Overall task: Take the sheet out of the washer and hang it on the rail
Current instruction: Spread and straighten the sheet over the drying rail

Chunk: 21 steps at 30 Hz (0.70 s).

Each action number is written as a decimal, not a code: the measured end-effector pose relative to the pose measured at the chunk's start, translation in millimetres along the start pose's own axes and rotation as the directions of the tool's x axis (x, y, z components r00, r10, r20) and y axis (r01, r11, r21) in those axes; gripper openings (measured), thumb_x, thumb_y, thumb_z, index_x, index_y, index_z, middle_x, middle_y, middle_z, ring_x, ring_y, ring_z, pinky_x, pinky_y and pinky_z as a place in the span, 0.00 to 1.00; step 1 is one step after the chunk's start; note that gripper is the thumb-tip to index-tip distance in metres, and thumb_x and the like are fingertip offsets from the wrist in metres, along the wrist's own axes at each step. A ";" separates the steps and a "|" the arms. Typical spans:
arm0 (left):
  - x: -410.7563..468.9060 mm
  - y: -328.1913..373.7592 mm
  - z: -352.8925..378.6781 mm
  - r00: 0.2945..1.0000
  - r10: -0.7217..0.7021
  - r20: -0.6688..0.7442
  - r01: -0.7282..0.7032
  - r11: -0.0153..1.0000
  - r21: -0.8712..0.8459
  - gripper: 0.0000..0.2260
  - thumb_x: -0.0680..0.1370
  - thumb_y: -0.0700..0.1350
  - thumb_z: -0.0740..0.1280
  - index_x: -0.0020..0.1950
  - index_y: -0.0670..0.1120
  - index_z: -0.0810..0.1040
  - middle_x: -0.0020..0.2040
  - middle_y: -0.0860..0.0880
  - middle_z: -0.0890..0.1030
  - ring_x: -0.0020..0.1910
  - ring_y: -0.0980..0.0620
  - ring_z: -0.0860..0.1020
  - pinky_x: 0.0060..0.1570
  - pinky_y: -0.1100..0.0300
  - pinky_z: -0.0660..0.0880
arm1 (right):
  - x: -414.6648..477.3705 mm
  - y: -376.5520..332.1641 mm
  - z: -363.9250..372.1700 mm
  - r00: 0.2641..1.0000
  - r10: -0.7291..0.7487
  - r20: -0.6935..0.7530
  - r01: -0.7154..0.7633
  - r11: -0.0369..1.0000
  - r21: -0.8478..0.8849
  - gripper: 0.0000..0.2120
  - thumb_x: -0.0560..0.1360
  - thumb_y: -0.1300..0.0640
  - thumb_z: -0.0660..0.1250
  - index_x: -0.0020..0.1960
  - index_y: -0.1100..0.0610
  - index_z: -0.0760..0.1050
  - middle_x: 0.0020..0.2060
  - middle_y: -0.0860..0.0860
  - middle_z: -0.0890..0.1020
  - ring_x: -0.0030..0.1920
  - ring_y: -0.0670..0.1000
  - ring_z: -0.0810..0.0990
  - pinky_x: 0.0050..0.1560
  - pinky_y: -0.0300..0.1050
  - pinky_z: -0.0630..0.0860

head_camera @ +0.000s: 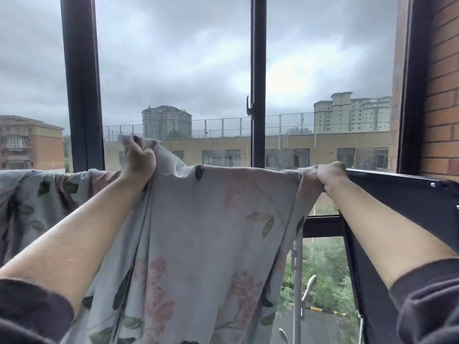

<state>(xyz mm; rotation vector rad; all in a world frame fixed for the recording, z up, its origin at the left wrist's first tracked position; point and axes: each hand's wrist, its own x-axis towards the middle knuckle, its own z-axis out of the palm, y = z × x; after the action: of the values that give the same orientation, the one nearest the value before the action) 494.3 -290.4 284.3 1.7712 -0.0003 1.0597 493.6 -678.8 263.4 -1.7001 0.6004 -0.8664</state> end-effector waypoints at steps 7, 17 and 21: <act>-6.2 -0.1 5.9 0.995 0.030 0.100 -0.060 0.947 0.314 0.14 0.79 0.38 0.55 0.63 0.36 0.61 0.63 0.34 0.71 0.62 0.35 0.70 0.60 0.48 0.64 | 15.4 22.2 -51.0 0.993 -0.101 0.054 0.114 0.810 -0.575 0.12 0.75 0.58 0.66 0.56 0.63 0.76 0.57 0.62 0.79 0.56 0.61 0.79 0.51 0.48 0.74; -19.5 22.9 1.9 0.993 0.041 0.109 -0.026 0.991 -0.133 0.13 0.75 0.32 0.59 0.57 0.43 0.69 0.52 0.43 0.74 0.55 0.46 0.72 0.50 0.59 0.69 | -50.5 6.0 9.1 0.745 -0.376 0.551 0.585 0.764 -0.270 0.18 0.80 0.46 0.56 0.63 0.56 0.71 0.58 0.52 0.76 0.60 0.55 0.75 0.60 0.51 0.72; -44.1 46.2 14.9 0.917 0.170 0.361 -0.061 0.954 -0.293 0.07 0.78 0.36 0.59 0.50 0.47 0.71 0.42 0.52 0.73 0.43 0.54 0.71 0.43 0.66 0.70 | -90.5 -16.6 37.0 0.508 -0.659 0.555 0.791 0.612 0.003 0.08 0.79 0.54 0.62 0.51 0.53 0.80 0.42 0.46 0.81 0.45 0.47 0.78 0.45 0.41 0.71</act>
<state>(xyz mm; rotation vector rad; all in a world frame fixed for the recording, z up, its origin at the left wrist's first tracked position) 456.0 -343.4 289.3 1.7067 -0.4813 0.7359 467.5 -583.8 251.2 -2.3640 -0.4804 -0.8615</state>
